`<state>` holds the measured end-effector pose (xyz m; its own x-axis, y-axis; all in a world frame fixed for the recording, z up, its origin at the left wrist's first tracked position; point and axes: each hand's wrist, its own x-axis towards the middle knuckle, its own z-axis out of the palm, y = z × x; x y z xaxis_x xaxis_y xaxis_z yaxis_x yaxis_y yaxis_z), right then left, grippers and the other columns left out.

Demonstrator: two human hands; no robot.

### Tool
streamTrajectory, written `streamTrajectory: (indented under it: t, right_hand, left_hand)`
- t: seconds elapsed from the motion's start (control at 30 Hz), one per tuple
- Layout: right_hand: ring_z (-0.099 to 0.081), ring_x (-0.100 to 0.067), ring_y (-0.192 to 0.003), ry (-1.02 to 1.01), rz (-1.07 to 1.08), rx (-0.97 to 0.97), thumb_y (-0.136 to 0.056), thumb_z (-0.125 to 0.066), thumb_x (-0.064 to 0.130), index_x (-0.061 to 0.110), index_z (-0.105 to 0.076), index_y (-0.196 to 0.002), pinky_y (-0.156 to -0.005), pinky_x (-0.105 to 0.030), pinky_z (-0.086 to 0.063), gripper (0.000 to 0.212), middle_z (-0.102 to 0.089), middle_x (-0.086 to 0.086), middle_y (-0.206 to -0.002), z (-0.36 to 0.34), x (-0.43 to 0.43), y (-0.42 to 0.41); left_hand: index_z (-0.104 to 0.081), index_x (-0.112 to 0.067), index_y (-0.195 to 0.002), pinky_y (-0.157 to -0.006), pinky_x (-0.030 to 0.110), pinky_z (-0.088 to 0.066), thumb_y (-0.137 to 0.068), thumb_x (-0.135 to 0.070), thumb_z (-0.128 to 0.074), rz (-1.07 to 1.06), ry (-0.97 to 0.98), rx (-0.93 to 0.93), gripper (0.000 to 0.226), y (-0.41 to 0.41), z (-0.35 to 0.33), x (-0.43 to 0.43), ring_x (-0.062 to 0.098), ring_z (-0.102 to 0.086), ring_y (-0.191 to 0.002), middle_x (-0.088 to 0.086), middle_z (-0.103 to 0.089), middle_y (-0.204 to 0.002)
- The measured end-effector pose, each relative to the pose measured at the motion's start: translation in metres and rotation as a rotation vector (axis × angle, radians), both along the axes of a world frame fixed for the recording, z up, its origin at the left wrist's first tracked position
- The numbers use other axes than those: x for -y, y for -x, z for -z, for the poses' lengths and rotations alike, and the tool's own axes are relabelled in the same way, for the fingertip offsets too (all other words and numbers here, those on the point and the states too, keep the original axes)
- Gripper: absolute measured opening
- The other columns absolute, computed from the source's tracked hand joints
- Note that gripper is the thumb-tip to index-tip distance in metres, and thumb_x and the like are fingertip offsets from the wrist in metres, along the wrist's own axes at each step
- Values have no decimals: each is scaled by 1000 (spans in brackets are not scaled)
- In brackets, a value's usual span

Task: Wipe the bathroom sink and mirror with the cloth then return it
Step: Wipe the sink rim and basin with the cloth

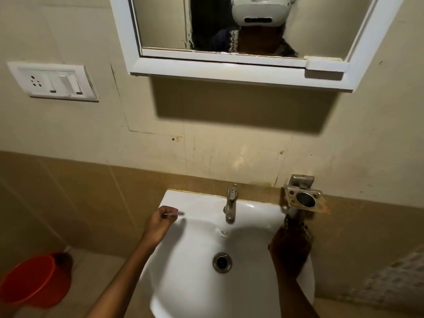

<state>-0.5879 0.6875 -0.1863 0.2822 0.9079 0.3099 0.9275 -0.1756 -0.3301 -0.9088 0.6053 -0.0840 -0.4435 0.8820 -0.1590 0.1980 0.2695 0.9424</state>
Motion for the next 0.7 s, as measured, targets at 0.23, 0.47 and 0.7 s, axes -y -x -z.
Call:
streamTrajectory:
  t: [0.23, 0.47, 0.7]
  right_hand:
    - [-52, -38, -115, -189, 126, 39, -93, -58, 23, 1, -58, -121, -104, -49, -40, 36, -63, -23, -114, -21, -36, 41]
    - [-58, -42, -107, -109, -163, -175, -90, -48, 22, 3, -62, -116, -92, -49, -49, 35, -65, -24, -113, -19, -33, 90]
    - [-36, -29, -136, 51, -417, -145, -91, -50, 30, 18, -52, -133, -112, -41, -31, 44, -49, -9, -142, 1, -36, 92]
  left_hand:
    - [-64, -28, -76, -77, 27, -42, -85, -2, -59, -116, 53, -3, 28, 34, 23, -5, 18, -58, -87, 4, -67, -91]
    - [-64, -27, -75, -83, 28, -42, -86, 0, -55, -156, 45, 38, 31, 28, 28, -12, 19, -59, -92, 3, -66, -93]
    - [-70, -17, -88, -78, 23, -43, -85, -4, -56, -37, 83, -10, 19, 7, 24, -15, 18, -60, -95, 0, -68, -96]
